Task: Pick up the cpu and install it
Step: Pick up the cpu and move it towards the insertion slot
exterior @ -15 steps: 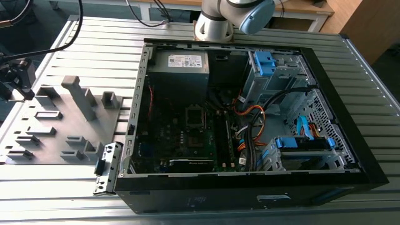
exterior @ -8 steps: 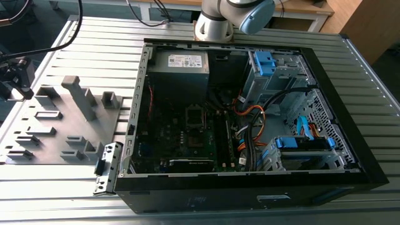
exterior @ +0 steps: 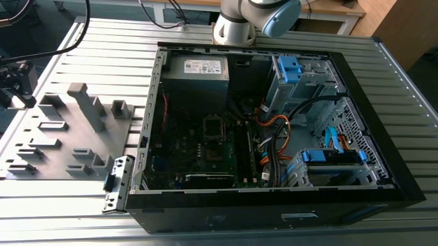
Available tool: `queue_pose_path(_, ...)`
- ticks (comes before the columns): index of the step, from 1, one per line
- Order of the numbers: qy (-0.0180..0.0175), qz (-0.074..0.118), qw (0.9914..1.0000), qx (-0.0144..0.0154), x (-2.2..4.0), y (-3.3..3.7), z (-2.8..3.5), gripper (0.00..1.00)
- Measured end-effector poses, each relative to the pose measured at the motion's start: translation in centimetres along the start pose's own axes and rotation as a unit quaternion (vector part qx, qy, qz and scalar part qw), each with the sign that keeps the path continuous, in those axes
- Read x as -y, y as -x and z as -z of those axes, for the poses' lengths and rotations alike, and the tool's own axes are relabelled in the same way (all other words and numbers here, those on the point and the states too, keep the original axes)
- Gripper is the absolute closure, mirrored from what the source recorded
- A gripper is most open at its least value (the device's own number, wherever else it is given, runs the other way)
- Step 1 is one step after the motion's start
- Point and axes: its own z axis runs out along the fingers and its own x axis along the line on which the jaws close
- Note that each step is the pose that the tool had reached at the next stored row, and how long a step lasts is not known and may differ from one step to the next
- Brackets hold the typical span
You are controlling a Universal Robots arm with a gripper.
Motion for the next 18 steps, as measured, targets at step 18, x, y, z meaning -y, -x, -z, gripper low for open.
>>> queue_pose_path(18, 0.0001, 0.0, 1.0, 0.0001, -0.02, 0.0, 0.46, 0.53)
